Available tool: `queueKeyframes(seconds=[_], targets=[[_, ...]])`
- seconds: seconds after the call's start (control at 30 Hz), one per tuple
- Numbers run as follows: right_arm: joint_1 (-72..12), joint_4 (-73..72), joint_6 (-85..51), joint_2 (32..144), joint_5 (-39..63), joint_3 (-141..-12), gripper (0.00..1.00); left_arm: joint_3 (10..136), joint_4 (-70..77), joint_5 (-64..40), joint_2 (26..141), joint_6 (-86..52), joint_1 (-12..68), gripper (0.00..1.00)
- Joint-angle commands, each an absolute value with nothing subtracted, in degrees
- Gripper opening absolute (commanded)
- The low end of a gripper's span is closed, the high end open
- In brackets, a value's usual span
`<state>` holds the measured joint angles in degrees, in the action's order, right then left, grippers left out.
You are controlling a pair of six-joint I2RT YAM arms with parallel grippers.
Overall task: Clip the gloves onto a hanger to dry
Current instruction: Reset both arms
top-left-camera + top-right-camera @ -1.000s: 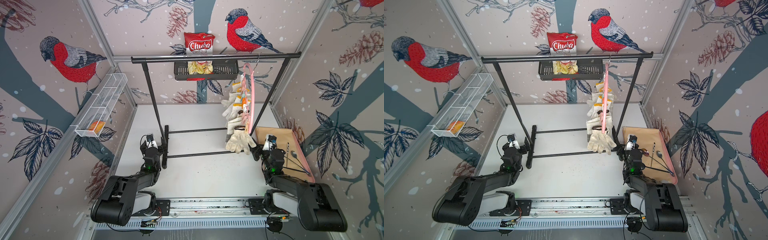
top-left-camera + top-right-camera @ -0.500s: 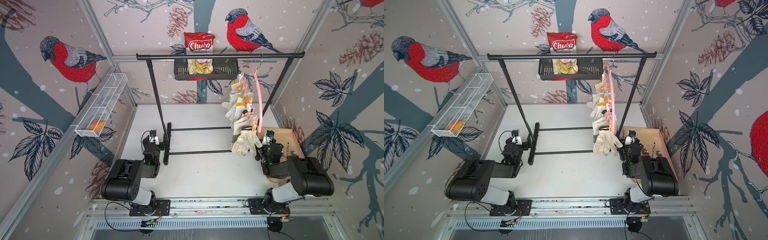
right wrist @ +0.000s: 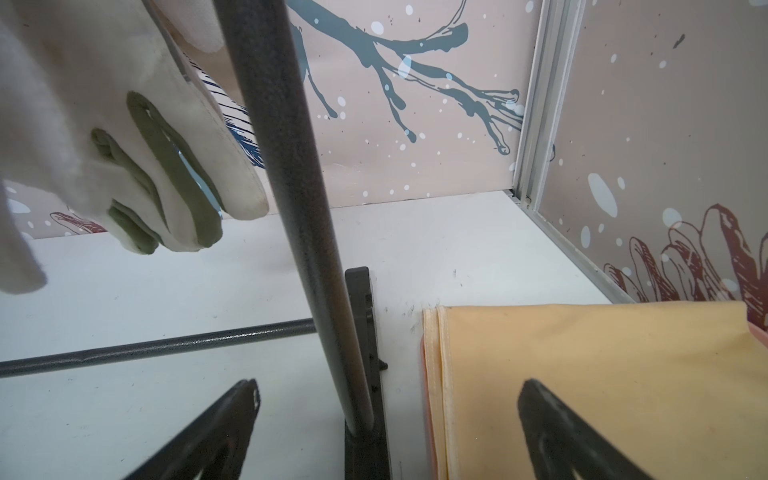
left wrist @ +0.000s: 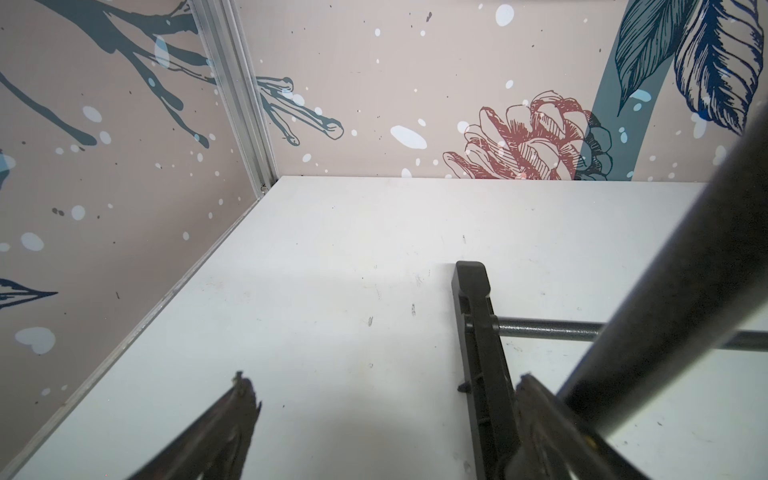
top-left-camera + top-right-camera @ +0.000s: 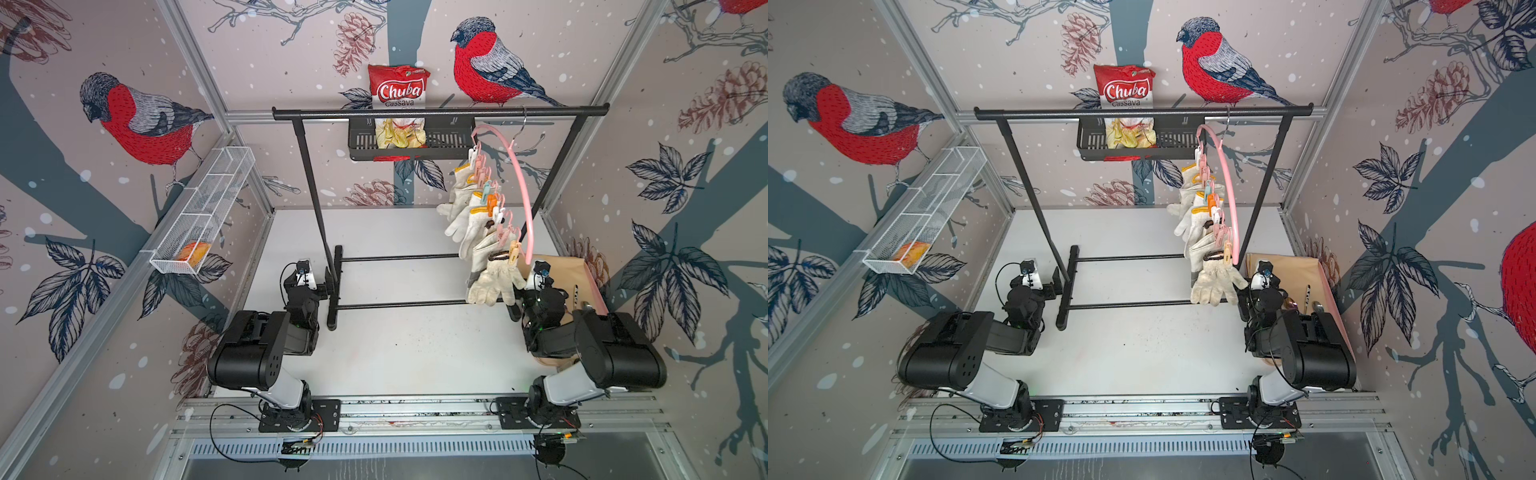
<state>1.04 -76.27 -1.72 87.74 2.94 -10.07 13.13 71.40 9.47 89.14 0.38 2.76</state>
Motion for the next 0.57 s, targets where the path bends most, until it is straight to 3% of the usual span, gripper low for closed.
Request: queueKeyframes(seconds=[0.0, 0.53], targets=[[1.0, -78.4, -2.4, 87.8, 3.0, -10.0, 1.0, 13.3, 74.8, 10.0, 89.2, 0.1, 2.6, 0.96], [0.8, -78.3, -2.5, 87.8, 2.0, -10.0, 1.0, 13.1, 75.3, 10.1, 89.2, 0.1, 2.6, 0.96]])
